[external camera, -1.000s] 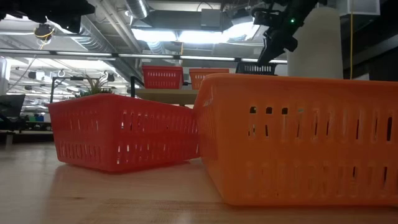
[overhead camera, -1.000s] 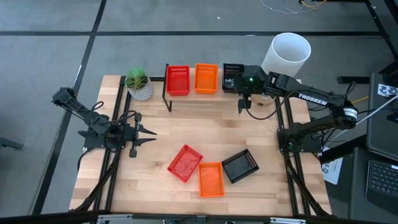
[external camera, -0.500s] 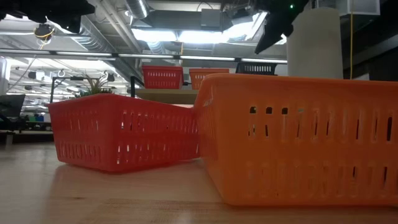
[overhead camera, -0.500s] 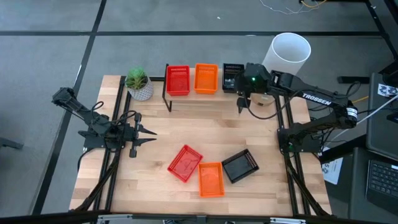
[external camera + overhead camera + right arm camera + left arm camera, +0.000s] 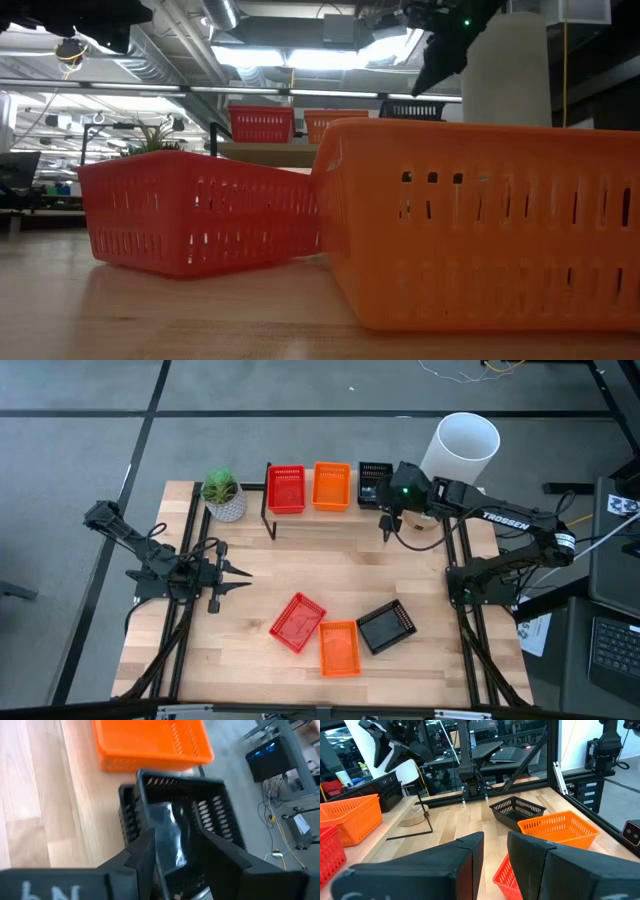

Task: Stack baskets on shelf by color
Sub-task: Stack the left black basket on the black basket, then stack the black basket on the black basket

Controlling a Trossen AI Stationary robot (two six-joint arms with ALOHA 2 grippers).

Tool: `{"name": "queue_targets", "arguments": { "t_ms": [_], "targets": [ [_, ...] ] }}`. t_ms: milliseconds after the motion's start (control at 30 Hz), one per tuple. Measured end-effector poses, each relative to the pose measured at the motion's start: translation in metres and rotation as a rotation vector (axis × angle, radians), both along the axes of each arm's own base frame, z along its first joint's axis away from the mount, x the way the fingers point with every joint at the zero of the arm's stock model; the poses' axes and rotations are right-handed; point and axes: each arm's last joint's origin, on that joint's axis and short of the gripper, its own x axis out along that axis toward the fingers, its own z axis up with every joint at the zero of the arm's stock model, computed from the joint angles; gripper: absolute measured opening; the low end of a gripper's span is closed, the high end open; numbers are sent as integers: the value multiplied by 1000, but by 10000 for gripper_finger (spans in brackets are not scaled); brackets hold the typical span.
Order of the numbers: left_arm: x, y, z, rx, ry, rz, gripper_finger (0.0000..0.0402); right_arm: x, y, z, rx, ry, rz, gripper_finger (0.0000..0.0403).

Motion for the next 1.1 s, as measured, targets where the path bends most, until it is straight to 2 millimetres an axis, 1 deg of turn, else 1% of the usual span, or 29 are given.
{"name": "queue_targets", "arguments": {
  "t_ms": [200, 367, 467, 600, 700, 733, 800, 867, 967, 1033, 1100],
  "targets": [
    [0, 0, 0, 2, 0, 0, 80, 3, -2, 3, -15, -38, -3, 147],
    [0, 0, 0, 3, 1, 0, 80, 3, -9, -11, 8, 25, -26, 147],
    [0, 0, 0, 3, 0, 0, 80, 6, -10, -12, 2, 13, -27, 147],
    [0, 0, 0, 3, 1, 0, 80, 7, -3, -3, -6, -24, -6, 147],
    [0, 0, 0, 3, 1, 0, 80, 7, 8, 3, 49, -46, -13, 147],
    [0, 0, 0, 4, 2, 0, 80, 7, 13, 5, 101, -60, -16, 147],
    [0, 0, 0, 5, 2, -1, 80, 6, 25, 6, 268, -87, 1, 147],
    [0, 0, -1, 8, 8, 0, 80, 6, 39, 4, 492, -109, 42, 147],
    [0, 0, -1, 8, 8, 0, 80, 5, 65, -1, 841, -75, 101, 147],
    [0, 0, -1, 9, 8, -1, 80, 6, 85, -8, 973, -32, 141, 147],
    [0, 0, -1, 8, 7, 0, 80, 7, 107, -16, 1024, 24, 140, 147]
  ]
}}
